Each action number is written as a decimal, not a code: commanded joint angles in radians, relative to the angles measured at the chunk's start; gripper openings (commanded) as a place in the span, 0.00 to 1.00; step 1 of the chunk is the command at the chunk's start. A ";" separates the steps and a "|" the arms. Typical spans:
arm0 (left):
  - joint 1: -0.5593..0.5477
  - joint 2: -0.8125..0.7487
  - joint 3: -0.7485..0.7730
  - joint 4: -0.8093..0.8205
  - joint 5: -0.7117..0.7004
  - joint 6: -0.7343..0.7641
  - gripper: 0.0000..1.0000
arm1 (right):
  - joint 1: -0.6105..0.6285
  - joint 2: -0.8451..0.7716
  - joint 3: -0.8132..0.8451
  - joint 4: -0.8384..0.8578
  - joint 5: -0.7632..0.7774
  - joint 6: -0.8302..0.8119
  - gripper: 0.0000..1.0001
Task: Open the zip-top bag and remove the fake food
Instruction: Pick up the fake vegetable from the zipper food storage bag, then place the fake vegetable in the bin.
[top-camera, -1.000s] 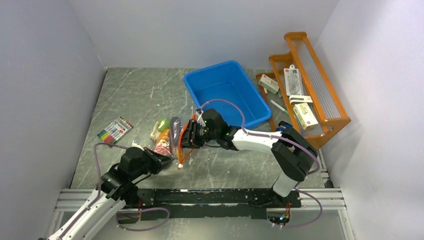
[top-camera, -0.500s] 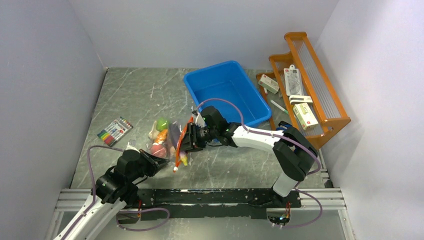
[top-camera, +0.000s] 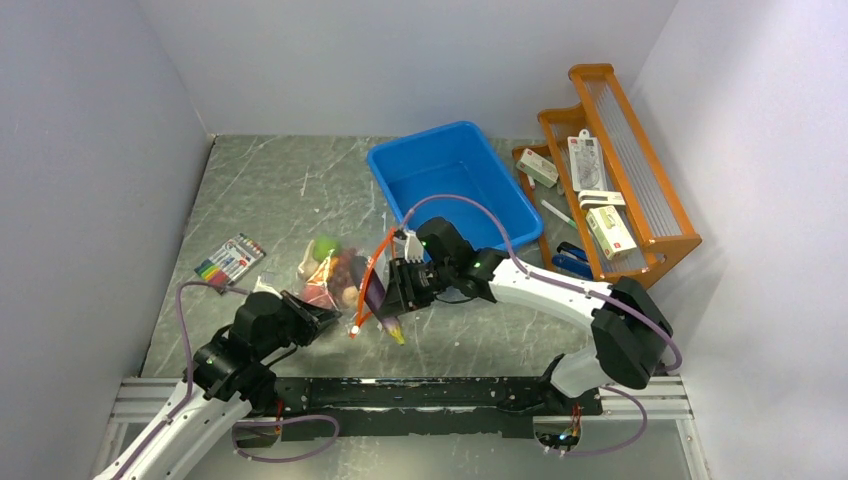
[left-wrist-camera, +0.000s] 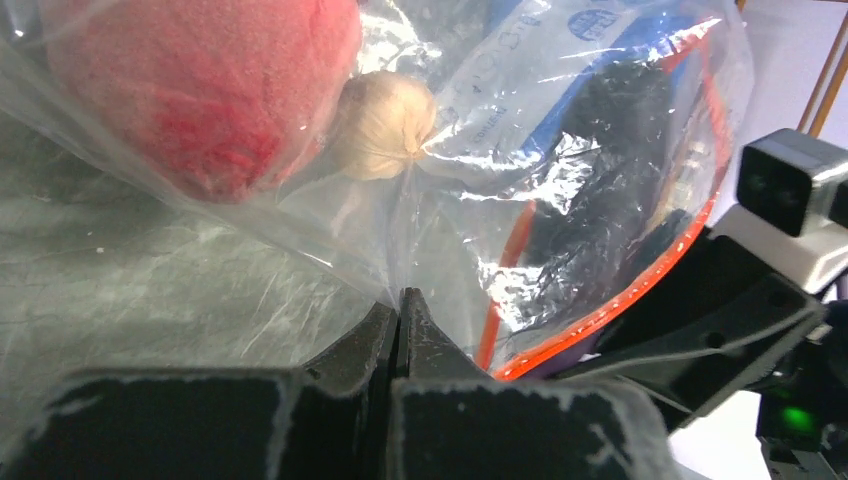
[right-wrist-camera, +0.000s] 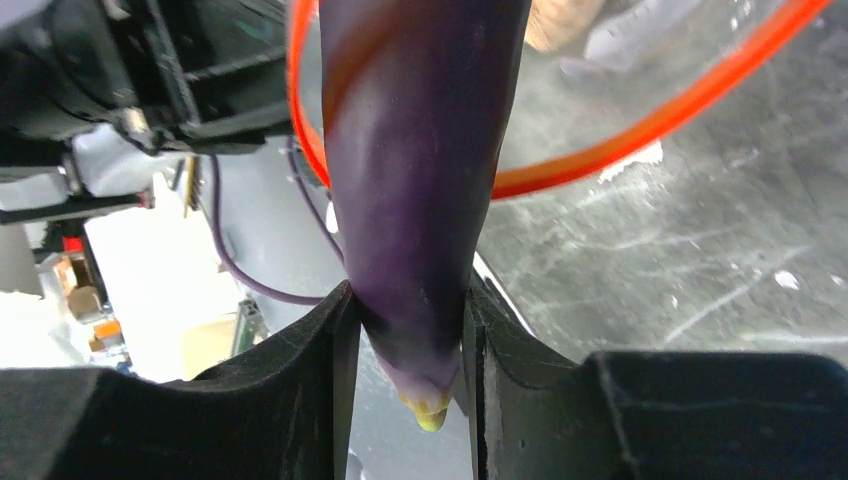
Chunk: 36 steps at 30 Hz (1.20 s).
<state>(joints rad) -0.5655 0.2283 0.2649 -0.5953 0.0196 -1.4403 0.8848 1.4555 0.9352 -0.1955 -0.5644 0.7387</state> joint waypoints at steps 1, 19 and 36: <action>0.003 -0.002 0.008 0.083 0.009 0.011 0.08 | 0.003 -0.028 -0.044 -0.069 -0.014 -0.090 0.25; 0.003 0.102 0.025 0.147 0.083 0.098 0.40 | 0.039 -0.556 -0.306 -0.105 0.339 -0.189 0.20; 0.003 0.268 0.449 -0.226 -0.106 0.516 0.97 | 0.022 -0.554 0.012 -0.254 1.110 -0.338 0.22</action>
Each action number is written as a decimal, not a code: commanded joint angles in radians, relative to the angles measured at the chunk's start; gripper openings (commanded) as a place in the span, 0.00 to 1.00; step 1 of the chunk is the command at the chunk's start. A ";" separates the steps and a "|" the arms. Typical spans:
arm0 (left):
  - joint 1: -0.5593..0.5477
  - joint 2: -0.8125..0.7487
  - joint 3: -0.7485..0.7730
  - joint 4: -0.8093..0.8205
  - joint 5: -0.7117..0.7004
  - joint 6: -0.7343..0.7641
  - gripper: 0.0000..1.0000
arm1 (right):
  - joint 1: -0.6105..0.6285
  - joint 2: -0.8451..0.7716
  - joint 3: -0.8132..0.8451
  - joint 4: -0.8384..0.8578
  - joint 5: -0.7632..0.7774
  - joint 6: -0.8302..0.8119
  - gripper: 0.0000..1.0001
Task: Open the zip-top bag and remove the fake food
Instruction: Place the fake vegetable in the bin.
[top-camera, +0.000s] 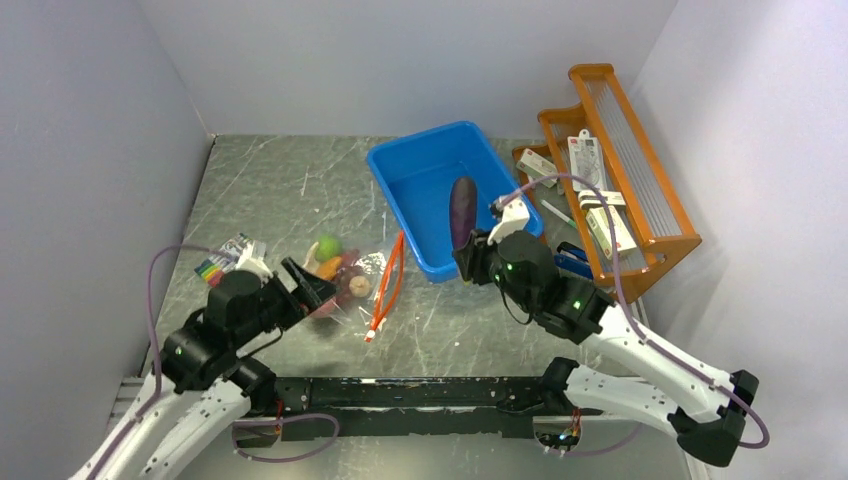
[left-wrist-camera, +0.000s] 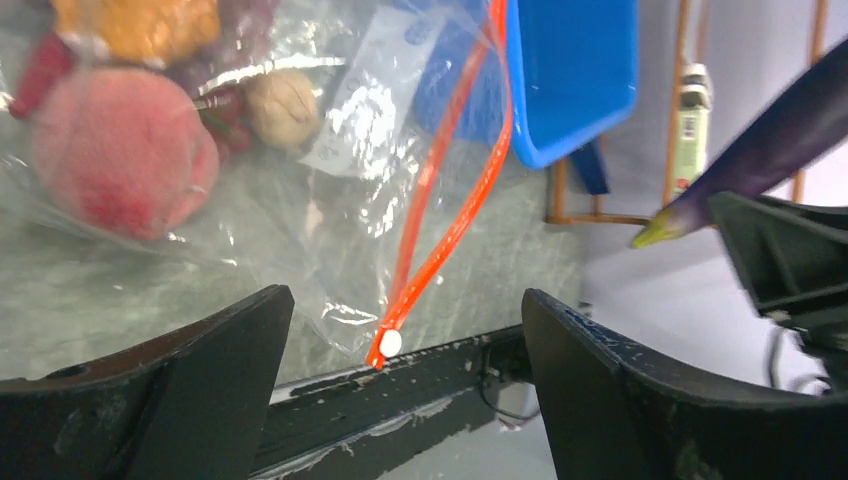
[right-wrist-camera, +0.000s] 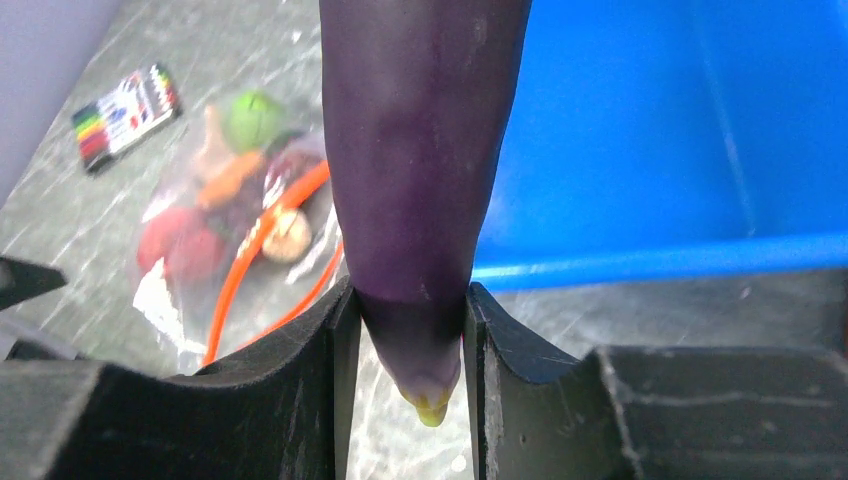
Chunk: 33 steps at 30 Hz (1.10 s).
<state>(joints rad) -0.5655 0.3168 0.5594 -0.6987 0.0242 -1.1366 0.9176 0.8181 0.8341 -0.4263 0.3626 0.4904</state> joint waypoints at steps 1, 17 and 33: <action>0.003 0.234 0.210 -0.164 -0.164 0.227 0.98 | -0.020 0.116 0.139 -0.031 0.185 -0.116 0.22; 0.185 0.454 0.233 0.015 -0.275 0.581 1.00 | -0.309 0.783 0.537 -0.224 -0.390 -0.300 0.26; 0.411 0.454 0.195 0.075 -0.217 0.616 1.00 | -0.344 1.132 0.614 -0.160 -0.550 -0.372 0.32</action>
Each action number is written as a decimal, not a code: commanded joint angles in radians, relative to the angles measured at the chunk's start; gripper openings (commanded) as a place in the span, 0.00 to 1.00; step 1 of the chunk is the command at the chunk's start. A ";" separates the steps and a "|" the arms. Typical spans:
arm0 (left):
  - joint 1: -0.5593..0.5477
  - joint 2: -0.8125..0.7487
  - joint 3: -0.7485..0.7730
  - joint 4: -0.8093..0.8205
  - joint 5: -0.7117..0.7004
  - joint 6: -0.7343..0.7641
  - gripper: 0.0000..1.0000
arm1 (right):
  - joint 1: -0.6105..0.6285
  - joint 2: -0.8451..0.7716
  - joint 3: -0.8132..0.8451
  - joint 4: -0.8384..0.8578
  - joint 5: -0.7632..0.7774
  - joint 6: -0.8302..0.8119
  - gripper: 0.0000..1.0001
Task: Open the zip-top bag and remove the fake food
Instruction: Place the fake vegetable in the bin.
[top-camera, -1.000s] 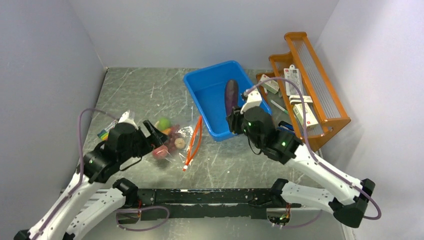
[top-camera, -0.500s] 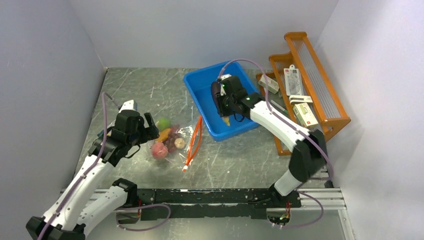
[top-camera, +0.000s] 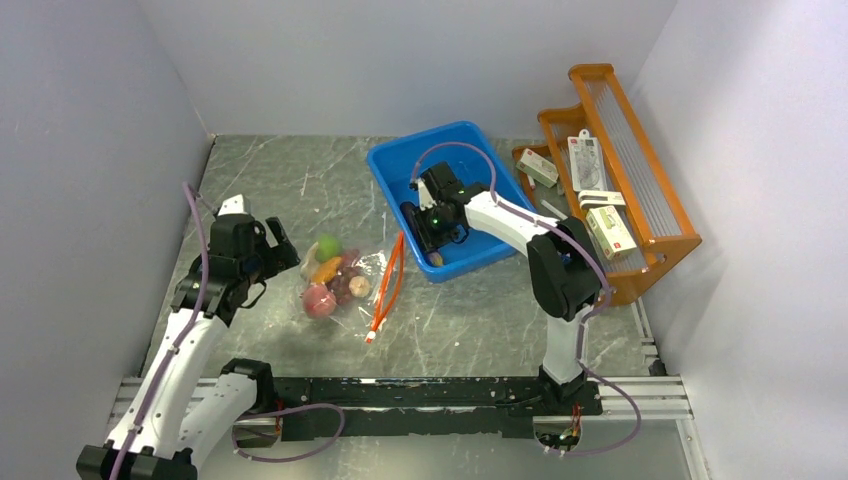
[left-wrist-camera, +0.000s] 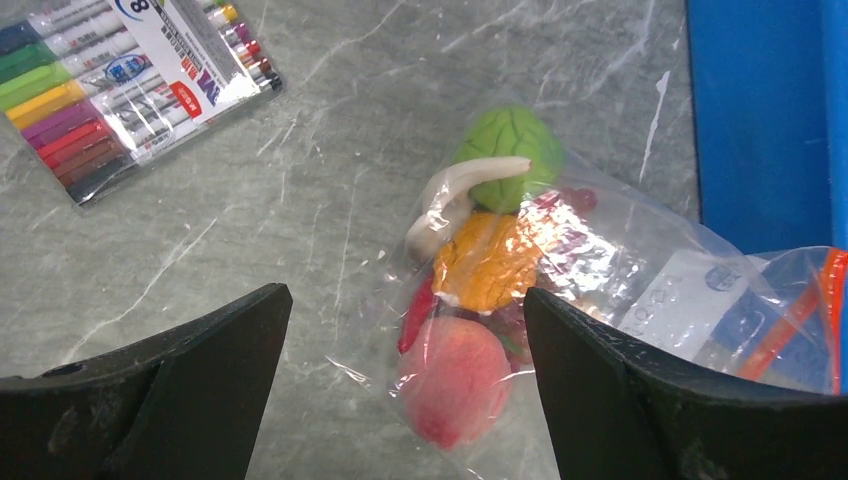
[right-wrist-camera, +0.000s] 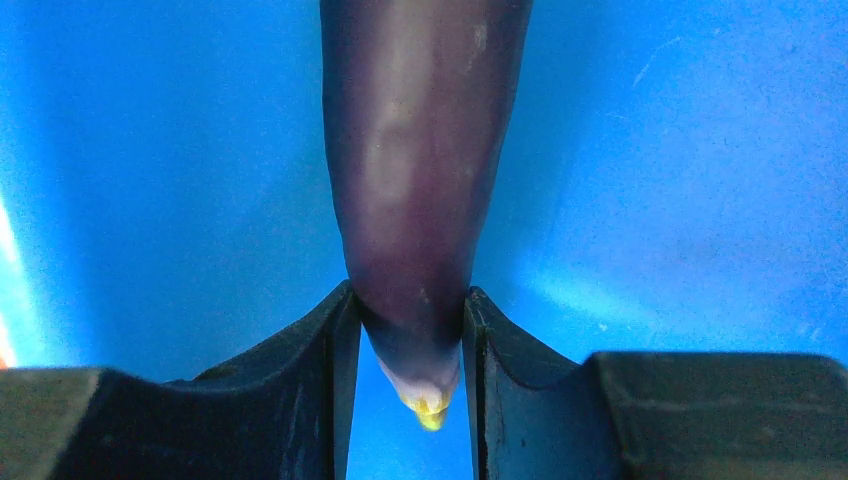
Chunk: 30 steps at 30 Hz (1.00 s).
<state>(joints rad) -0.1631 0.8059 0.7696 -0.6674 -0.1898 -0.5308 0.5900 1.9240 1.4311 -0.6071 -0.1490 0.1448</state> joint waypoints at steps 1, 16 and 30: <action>0.008 -0.034 -0.016 0.043 -0.003 0.010 1.00 | -0.021 0.034 0.017 0.020 -0.059 -0.030 0.33; 0.008 0.047 -0.009 0.042 0.037 0.019 1.00 | -0.067 -0.189 -0.131 0.215 -0.162 0.065 0.56; 0.008 0.079 -0.009 0.040 0.055 0.019 1.00 | -0.073 -0.654 -0.353 0.388 -0.110 0.179 0.53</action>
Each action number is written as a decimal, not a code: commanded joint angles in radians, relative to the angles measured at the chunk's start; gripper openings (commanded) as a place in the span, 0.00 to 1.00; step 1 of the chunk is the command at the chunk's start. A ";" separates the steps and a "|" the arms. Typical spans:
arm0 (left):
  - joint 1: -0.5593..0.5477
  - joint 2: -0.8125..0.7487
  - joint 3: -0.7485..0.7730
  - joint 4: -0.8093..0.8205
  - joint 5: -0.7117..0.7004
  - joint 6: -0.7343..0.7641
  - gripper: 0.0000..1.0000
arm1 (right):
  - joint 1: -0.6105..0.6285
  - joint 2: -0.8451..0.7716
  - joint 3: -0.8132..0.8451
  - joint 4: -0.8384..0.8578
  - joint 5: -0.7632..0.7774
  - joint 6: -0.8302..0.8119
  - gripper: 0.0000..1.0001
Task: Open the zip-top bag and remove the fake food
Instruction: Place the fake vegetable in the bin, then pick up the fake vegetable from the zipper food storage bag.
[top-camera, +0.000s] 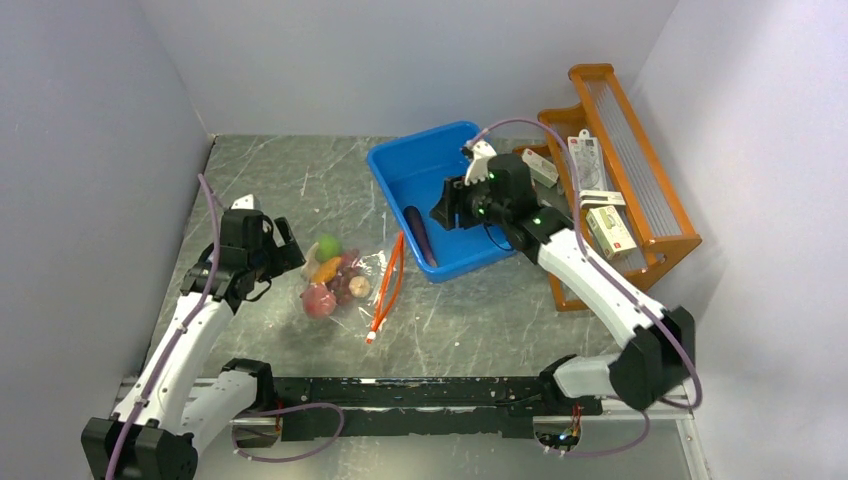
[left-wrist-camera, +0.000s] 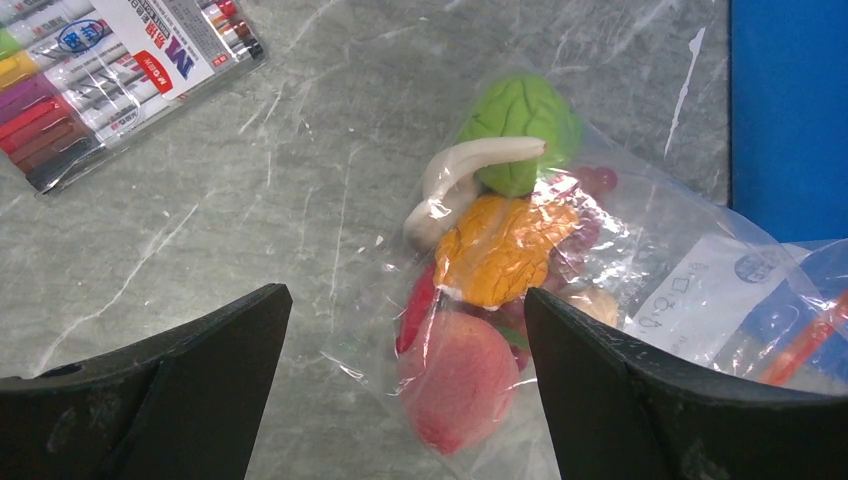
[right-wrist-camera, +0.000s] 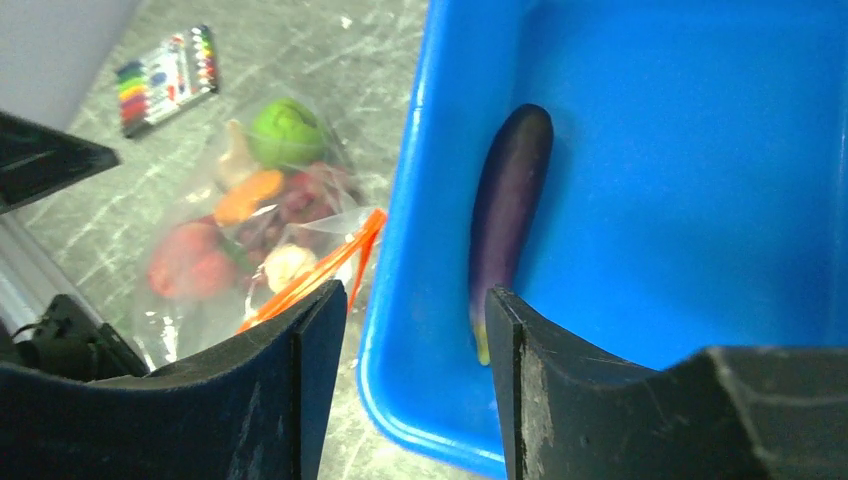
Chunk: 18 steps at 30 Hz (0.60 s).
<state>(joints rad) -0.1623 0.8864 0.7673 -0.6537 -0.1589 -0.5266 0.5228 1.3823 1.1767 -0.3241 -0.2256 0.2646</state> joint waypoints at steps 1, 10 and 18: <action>0.007 -0.003 -0.007 0.026 0.023 0.014 1.00 | -0.005 -0.149 -0.135 0.139 -0.082 0.082 0.52; 0.007 -0.046 -0.008 0.008 -0.025 -0.014 0.99 | 0.100 -0.296 -0.420 0.330 -0.233 0.298 0.44; 0.006 -0.028 -0.009 0.017 0.010 -0.001 0.99 | 0.254 -0.195 -0.432 0.318 -0.104 0.355 0.35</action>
<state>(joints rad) -0.1627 0.8440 0.7597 -0.6533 -0.1600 -0.5316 0.7441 1.1347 0.7471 -0.0467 -0.3813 0.5514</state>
